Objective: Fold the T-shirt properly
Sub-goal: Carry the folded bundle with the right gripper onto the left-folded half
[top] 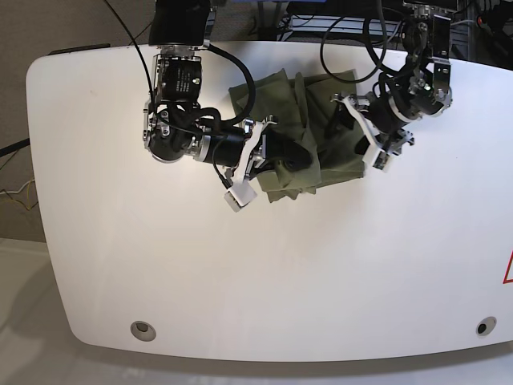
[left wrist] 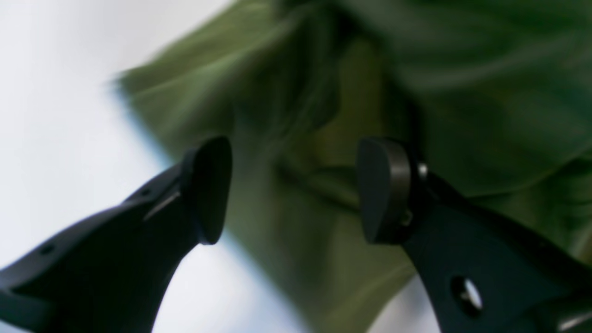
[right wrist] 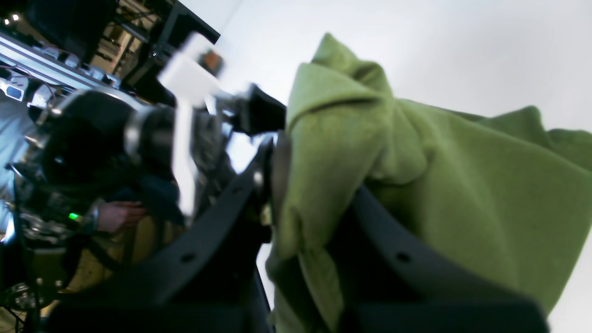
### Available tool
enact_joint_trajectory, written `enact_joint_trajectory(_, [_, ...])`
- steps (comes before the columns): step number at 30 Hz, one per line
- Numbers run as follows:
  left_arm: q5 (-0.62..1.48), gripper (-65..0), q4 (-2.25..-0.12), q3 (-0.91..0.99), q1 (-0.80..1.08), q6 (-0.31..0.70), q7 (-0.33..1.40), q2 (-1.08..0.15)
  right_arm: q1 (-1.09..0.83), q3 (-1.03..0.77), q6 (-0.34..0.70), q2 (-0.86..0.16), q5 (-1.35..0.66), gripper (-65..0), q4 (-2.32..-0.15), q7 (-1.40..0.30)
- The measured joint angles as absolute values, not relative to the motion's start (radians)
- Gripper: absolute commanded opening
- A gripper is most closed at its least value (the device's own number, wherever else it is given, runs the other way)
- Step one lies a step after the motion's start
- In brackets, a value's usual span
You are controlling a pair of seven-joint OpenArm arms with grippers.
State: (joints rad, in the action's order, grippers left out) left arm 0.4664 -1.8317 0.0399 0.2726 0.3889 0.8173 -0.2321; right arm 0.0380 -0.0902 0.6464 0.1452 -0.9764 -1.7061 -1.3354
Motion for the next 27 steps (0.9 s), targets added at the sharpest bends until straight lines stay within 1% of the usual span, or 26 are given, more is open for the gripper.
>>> enact_joint_trajectory(7, [0.44, -23.5, -1.894, 0.157, 0.349, 0.377, 0.818, -0.231, 0.036, -0.089, 0.63, 0.152, -0.958, -63.1, -1.708, -1.34])
enact_joint_trajectory(18, [0.442, -23.5, -1.937, 0.139, 0.374, 0.366, 0.815, -0.221, 0.035, -0.113, 0.62, 0.152, -0.947, -62.3, -1.716, -1.345])
enact_joint_trajectory(27, [0.445, -24.0, -1.932, 0.213, 0.385, 0.371, 0.814, -0.225, 0.043, -0.104, 0.629, 0.153, -0.946, -62.9, -1.713, -1.348])
